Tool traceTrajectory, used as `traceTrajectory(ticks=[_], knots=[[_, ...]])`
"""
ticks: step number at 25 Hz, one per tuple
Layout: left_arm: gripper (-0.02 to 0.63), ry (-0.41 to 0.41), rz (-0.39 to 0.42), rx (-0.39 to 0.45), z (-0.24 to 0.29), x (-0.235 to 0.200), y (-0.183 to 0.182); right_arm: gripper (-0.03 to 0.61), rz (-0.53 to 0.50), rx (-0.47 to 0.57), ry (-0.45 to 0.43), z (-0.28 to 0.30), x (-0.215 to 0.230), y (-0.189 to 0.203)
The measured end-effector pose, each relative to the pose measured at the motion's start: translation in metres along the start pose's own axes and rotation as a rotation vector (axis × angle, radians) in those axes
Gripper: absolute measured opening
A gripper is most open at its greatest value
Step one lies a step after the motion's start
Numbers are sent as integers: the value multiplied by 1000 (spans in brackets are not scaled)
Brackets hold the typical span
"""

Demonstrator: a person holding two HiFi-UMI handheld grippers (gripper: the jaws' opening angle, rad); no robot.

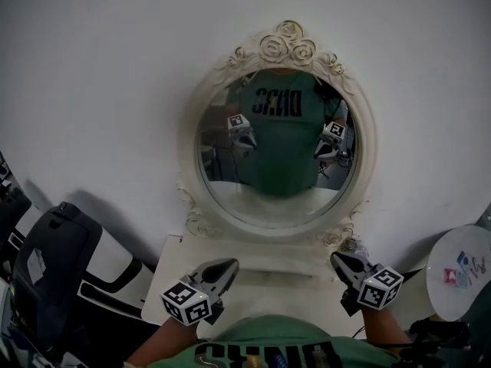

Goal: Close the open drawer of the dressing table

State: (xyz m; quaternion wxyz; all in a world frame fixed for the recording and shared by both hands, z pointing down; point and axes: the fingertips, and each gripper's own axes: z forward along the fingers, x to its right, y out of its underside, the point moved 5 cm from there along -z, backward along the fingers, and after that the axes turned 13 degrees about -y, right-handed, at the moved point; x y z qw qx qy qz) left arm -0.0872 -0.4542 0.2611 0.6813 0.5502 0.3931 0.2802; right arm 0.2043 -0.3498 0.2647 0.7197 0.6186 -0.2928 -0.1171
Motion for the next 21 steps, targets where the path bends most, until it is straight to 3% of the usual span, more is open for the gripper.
traceTrajectory(ticks=[21], knots=[[9, 39, -7, -19, -8, 13, 7, 11, -24, -16, -1, -13, -20, 3]])
